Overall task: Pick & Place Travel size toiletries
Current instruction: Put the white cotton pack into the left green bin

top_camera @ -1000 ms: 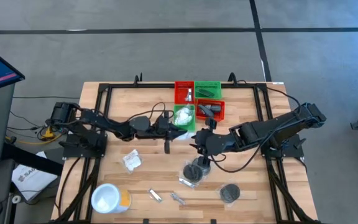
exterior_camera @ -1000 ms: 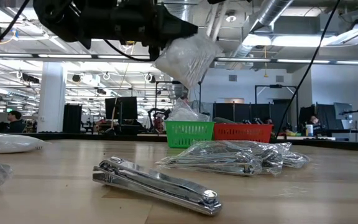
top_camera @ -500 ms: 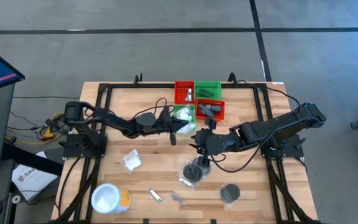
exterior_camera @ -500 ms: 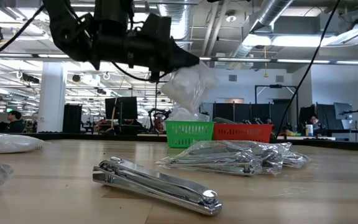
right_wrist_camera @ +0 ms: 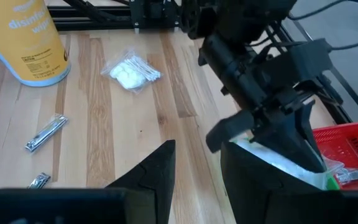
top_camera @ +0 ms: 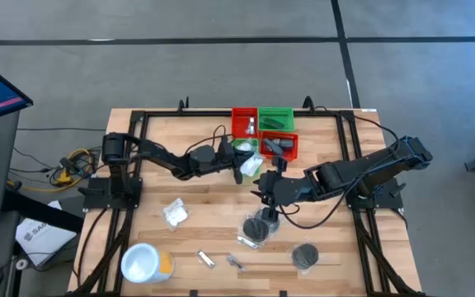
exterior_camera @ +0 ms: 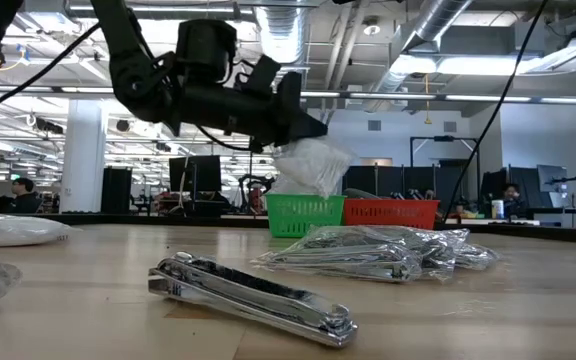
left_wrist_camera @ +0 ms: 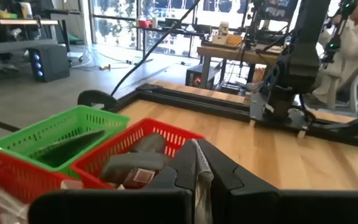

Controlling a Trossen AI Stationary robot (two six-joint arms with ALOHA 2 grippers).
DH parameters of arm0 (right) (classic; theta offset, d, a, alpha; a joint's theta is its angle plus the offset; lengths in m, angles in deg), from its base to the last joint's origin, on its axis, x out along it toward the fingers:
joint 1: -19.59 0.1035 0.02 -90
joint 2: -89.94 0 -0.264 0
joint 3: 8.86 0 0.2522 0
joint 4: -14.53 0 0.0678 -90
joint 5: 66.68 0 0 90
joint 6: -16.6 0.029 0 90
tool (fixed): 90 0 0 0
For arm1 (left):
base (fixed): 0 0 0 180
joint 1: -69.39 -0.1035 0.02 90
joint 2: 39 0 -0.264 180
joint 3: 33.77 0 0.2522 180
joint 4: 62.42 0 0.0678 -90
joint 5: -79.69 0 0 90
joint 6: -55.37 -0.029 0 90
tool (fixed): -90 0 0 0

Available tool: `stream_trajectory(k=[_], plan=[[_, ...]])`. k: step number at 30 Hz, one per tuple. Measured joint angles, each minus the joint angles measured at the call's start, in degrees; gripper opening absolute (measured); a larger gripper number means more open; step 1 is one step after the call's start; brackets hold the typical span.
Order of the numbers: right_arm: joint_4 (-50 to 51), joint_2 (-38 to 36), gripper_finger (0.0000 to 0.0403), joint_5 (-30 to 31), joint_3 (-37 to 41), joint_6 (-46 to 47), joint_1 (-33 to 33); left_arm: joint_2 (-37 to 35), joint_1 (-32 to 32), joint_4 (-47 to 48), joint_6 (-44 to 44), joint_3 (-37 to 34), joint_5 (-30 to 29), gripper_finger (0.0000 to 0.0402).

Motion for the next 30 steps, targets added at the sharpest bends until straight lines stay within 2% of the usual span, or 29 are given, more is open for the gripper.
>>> stream_trajectory(k=[8, 13, 22, 30], plan=[[0.45, 0.0, 0.0118, -0.13, 0.0, 0.0, 0.9, -0.94, -2.31, 0.46, -1.49, 0.65, -0.33, 0.0], [0.46, 0.0, 0.0118, -0.11, 0.0, 0.0, 1.47, -0.39, -2.2, 4.24, -1.47, 0.21, -0.13, 0.0], [0.44, 0.0, 0.0118, -0.11, 0.0, -0.02, 1.49, -0.3, -2.16, 3.47, -1.23, -0.14, -0.01, 0.0], [0.44, 0.0, 0.0118, -0.09, 0.0, -0.02, 1.5, 3.11, -2.15, 2.83, -1.25, -0.14, 0.51, 0.0]])
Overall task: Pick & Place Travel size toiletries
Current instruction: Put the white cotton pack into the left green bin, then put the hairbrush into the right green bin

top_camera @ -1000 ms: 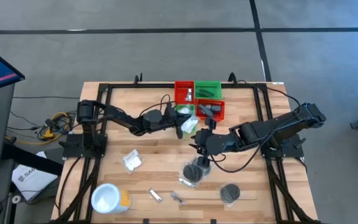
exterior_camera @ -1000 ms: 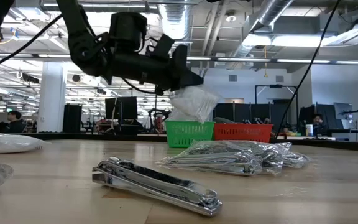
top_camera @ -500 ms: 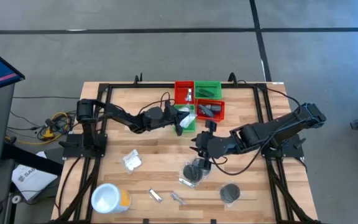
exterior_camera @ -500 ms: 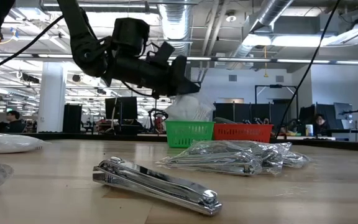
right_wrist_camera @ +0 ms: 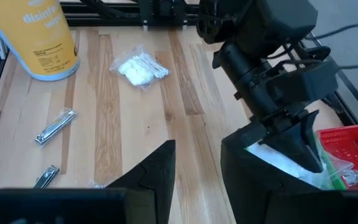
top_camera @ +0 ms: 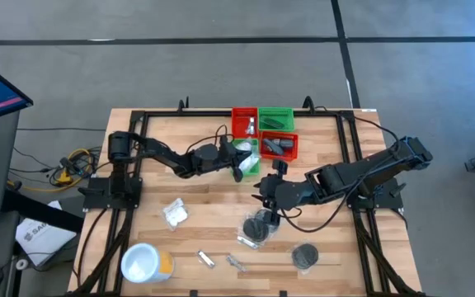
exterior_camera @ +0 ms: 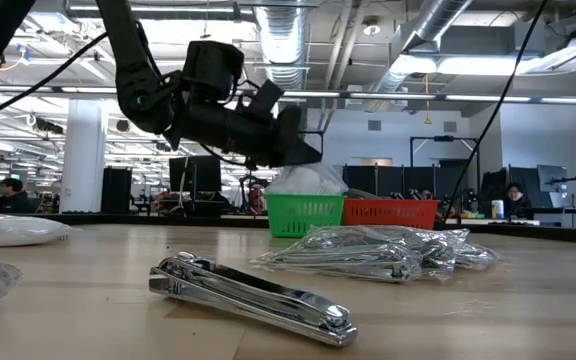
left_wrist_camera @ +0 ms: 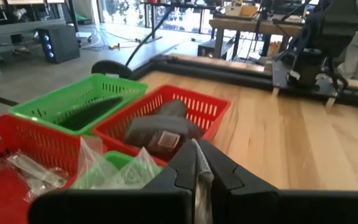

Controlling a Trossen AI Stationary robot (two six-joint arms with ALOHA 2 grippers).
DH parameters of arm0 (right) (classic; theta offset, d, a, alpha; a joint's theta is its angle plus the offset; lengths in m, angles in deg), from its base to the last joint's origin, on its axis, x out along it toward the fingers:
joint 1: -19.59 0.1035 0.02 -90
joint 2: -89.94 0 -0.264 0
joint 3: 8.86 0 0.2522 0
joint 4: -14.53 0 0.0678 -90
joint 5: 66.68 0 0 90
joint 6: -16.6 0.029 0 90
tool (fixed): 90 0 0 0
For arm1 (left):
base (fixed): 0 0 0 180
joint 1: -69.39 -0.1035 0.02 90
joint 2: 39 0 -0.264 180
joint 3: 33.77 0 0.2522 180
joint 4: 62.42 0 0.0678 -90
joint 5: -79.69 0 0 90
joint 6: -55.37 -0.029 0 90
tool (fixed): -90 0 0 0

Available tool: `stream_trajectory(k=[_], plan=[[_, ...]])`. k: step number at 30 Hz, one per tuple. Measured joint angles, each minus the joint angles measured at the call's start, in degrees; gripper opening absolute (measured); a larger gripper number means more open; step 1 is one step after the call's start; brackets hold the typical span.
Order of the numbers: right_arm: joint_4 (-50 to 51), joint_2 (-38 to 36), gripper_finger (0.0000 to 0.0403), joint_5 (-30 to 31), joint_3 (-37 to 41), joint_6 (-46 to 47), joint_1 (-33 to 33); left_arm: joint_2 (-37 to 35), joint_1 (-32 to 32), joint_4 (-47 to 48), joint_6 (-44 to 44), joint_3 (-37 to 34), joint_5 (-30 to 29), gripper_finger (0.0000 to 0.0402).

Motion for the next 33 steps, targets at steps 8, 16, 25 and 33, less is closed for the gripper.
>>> stream_trajectory(k=[8, 16, 25, 33], plan=[[0.02, 0.0, 0.0118, 0.02, 0.0, 0.0, -0.01, 0.52, -0.49, -0.4, -0.02, 0.0, -0.6, 0.0014], [0.02, 0.0, 0.0118, 0.02, 0.0, 0.0, -0.01, 0.14, -0.84, 0.17, -0.31, 0.0, -2.0, 0.007], [0.41, 0.0, 0.0118, 0.02, 0.0, 0.0, 0.01, 0.11, -2.2, 0.33, -0.39, 0.0, -1.98, 0.0145], [1.05, 0.02, 0.0118, -0.02, 0.0, 0.0, 0.05, -1.75, -1.86, 2.16, -0.33, 0.0, -1.59, 0.0173]])
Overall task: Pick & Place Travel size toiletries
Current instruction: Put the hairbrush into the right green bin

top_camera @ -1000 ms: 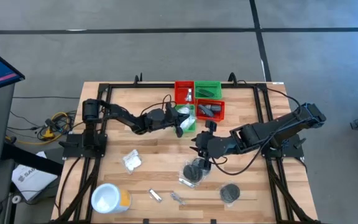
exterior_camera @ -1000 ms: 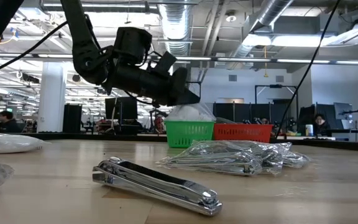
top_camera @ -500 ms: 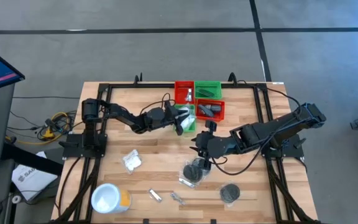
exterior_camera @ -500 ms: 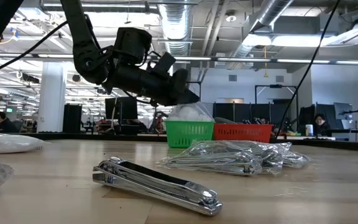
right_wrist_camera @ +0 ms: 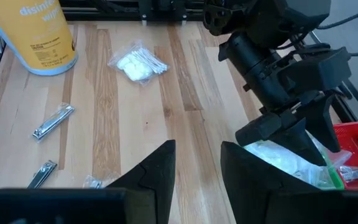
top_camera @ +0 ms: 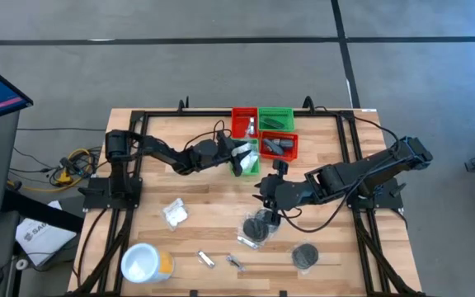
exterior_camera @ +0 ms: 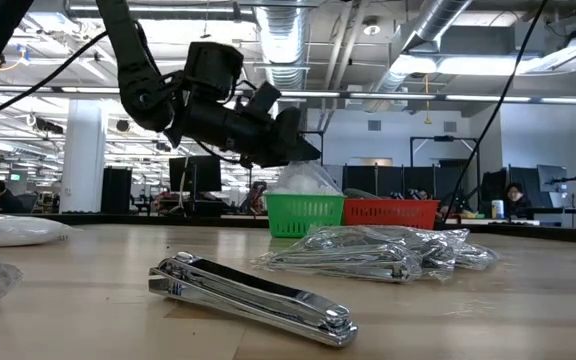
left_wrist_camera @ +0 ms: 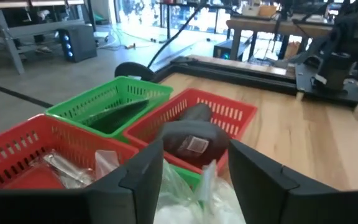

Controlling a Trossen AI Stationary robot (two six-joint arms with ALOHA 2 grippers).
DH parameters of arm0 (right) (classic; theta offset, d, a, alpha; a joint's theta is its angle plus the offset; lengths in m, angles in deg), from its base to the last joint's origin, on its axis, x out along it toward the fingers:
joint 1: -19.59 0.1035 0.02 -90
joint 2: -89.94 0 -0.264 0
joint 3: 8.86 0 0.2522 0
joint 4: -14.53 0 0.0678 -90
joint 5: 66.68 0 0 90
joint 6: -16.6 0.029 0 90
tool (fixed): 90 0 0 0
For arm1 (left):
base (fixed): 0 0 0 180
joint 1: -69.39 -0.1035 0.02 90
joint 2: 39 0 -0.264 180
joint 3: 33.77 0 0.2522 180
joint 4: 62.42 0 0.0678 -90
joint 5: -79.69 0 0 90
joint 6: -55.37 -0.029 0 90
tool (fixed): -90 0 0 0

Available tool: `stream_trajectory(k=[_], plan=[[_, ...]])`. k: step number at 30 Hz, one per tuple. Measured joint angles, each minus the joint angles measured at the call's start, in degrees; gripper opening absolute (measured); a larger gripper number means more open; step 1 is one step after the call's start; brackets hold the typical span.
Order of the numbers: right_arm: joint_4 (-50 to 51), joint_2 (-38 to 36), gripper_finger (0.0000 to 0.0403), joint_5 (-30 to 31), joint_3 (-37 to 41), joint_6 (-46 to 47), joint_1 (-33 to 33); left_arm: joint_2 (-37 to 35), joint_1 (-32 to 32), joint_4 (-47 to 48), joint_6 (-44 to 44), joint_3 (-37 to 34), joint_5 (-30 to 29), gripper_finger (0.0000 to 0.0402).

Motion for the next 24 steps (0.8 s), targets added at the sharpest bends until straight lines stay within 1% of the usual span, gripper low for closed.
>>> stream_trajectory(k=[4, 10, 13, 17, 24], plan=[[0.47, 0.0, 0.0118, -0.02, 0.0, 0.02, 0.0, -3.02, 0.94, 3.75, -0.06, 0.0, 0.02, 0.0178], [0.48, 0.02, 0.0118, -0.04, 0.0, 0.04, 0.0, -7.49, 2.37, 13.64, 0.35, -0.02, 0.24, 0.018], [0.5, 0.02, 0.0118, -0.04, 0.0, 0.04, 0.15, -8.81, 3.45, 16.42, 0.47, 0.0, 2.91, 0.018], [0.53, 0.02, 0.0118, -0.08, 0.0, 0.44, 0.37, -9.27, 5.35, 17.73, 0.51, 0.0, 5.95, 0.018], [1.11, 0.02, 0.0118, -0.09, 0.02, 1.55, 0.75, -9.29, 8.67, 19.28, 0.26, 0.0, 6.24, 0.018]])
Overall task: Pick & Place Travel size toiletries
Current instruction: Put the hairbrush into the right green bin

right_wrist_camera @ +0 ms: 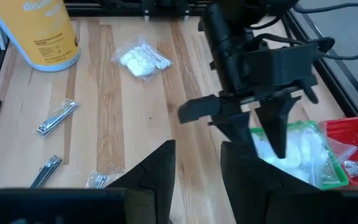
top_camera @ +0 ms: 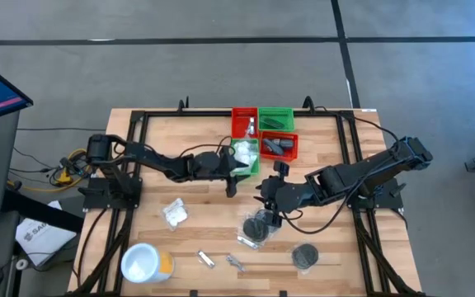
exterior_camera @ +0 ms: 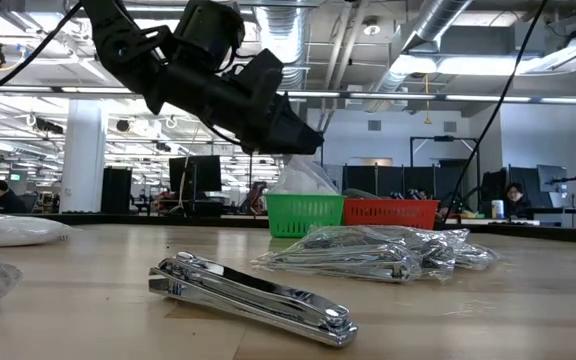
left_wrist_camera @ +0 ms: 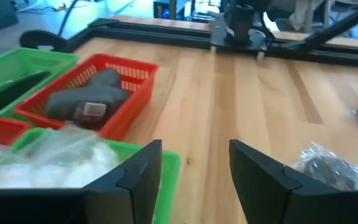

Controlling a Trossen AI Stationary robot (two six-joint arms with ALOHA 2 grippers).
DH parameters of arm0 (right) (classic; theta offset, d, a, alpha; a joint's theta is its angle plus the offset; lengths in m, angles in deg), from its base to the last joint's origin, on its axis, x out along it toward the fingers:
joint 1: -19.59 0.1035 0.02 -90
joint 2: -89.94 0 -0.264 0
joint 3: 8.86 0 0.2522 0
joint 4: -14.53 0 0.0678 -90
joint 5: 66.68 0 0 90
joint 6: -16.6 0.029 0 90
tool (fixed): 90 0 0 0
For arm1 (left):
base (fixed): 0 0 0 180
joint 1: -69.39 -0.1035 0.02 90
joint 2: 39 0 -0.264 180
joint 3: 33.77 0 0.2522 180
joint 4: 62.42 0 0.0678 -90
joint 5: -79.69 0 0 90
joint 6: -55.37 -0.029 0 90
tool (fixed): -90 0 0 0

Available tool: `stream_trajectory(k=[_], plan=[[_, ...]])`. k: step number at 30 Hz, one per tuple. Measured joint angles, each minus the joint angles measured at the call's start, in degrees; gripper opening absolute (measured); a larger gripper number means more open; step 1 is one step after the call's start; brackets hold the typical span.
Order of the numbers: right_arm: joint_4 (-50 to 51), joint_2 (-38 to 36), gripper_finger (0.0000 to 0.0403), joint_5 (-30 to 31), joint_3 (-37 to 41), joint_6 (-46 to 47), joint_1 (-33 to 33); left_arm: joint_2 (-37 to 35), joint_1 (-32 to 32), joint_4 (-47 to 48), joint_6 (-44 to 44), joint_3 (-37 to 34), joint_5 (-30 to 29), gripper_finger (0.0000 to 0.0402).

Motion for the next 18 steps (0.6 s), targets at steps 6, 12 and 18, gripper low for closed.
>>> stream_trajectory(k=[6, 12, 18], plan=[[0.12, 0.0, 0.0118, 0.0, 0.0, 0.05, 0.02, 0.0, 1.29, 1.47, -0.79, 0.0, -1.2, 0.0179], [0.76, 0.0, 0.0118, -0.04, 0.0, 0.62, 0.77, 0.02, 3.92, 4.21, 1.62, 0.0, 2.36, 0.0179], [0.85, 0.0, 0.0118, -0.03, -0.01, 0.66, 1.7, 0.02, 7.44, 5.71, 1.82, -0.02, 4.49, 0.0179]])
